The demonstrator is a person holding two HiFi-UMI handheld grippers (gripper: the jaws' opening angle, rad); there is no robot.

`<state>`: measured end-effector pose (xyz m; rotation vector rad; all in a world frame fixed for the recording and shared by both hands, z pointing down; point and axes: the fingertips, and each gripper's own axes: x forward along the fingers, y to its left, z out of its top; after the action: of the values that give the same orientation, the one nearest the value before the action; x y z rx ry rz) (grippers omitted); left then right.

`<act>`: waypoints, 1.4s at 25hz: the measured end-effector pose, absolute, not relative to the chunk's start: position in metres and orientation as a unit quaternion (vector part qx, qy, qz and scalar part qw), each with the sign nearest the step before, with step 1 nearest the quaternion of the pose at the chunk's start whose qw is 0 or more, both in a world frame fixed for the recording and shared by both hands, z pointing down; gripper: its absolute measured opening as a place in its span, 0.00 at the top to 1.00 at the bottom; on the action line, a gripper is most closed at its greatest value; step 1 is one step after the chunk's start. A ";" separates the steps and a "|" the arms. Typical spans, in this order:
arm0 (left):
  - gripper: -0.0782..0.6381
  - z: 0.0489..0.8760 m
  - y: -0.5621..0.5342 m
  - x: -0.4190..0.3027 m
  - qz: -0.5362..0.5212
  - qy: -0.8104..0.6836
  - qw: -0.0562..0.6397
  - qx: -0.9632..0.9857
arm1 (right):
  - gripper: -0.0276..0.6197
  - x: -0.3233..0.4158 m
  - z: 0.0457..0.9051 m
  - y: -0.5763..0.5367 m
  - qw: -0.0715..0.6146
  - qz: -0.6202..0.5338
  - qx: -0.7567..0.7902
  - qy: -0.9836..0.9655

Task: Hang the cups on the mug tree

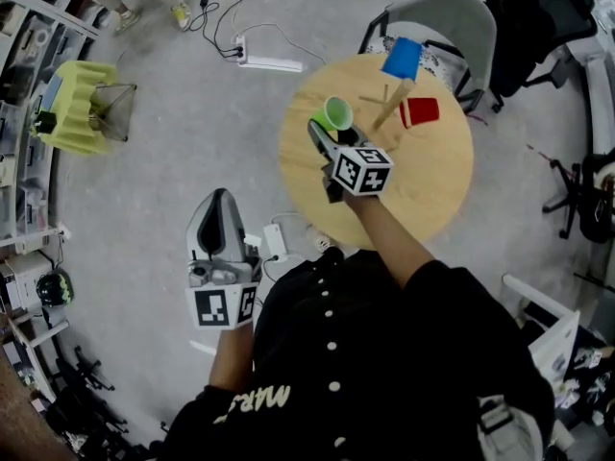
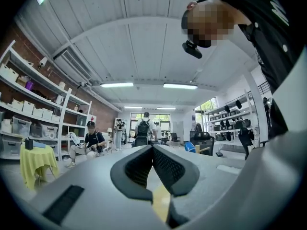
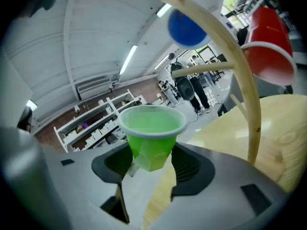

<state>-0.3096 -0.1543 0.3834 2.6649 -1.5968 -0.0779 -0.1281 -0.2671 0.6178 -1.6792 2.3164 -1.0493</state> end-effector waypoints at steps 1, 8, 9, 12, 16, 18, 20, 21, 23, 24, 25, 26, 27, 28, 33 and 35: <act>0.90 0.381 -0.155 -0.308 -0.025 -0.512 0.016 0.858 | 0.56 -0.125 0.611 -0.271 0.070 -0.353 -0.551 0.753; 0.90 0.372 -0.155 -0.303 -0.025 -0.504 0.006 0.863 | 0.57 -0.100 0.580 -0.281 0.216 -0.417 -0.551 0.690; 0.90 0.371 -0.156 -0.303 -0.024 -0.502 0.005 0.864 | 0.57 -0.097 0.577 -0.282 0.234 -0.427 -0.547 0.681; 0.90 0.369 -0.156 -0.297 -0.025 -0.496 0.004 0.868 | 0.57 -0.089 0.569 -0.280 0.290 -0.449 -0.531 0.658; 0.90 0.367 -0.155 -0.283 -0.026 -0.485 0.001 0.874 | 0.57 -0.070 0.563 -0.272 0.361 -0.477 -0.516 0.614; 0.90 0.367 -0.156 -0.278 -0.024 -0.480 0.000 0.877 | 0.58 -0.063 0.569 -0.266 0.369 -0.495 -0.522 0.588; 0.90 0.367 -0.155 -0.272 -0.022 -0.475 0.000 0.880 | 0.58 -0.057 0.570 -0.265 0.382 -0.497 -0.517 0.583; 0.90 0.367 -0.155 -0.269 -0.021 -0.473 0.000 0.881 | 0.58 -0.053 0.569 -0.266 0.398 -0.495 -0.507 0.583; 0.90 0.367 -0.154 -0.263 -0.017 -0.469 -0.001 0.883 | 0.58 -0.043 0.568 -0.268 0.435 -0.493 -0.486 0.576; 0.90 0.367 -0.154 -0.261 -0.015 -0.468 -0.002 0.884 | 0.58 -0.039 0.568 -0.269 0.452 -0.495 -0.477 0.569; 0.90 0.367 -0.153 -0.259 -0.013 -0.466 -0.003 0.885 | 0.58 -0.035 0.568 -0.269 0.469 -0.495 -0.468 0.562; 0.90 0.367 -0.153 -0.257 -0.012 -0.465 -0.004 0.885 | 0.58 -0.033 0.569 -0.269 0.484 -0.495 -0.459 0.557; 0.90 0.366 -0.153 -0.256 -0.011 -0.464 -0.006 0.886 | 0.58 -0.031 0.569 -0.269 0.498 -0.494 -0.452 0.551; 0.90 0.366 -0.153 -0.256 -0.010 -0.463 -0.007 0.887 | 0.58 -0.030 0.570 -0.268 0.510 -0.496 -0.445 0.544; 0.90 0.365 -0.152 -0.252 -0.007 -0.460 -0.012 0.888 | 0.57 -0.033 0.578 -0.267 0.528 -0.511 -0.426 0.528; 0.90 0.364 -0.151 -0.250 -0.007 -0.459 -0.013 0.888 | 0.56 -0.032 0.577 -0.266 0.525 -0.509 -0.426 0.532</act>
<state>-0.2496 -0.1506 0.3645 2.8142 -1.4536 -0.0223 -0.0323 -0.2662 0.5774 -1.0204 1.2741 -1.2187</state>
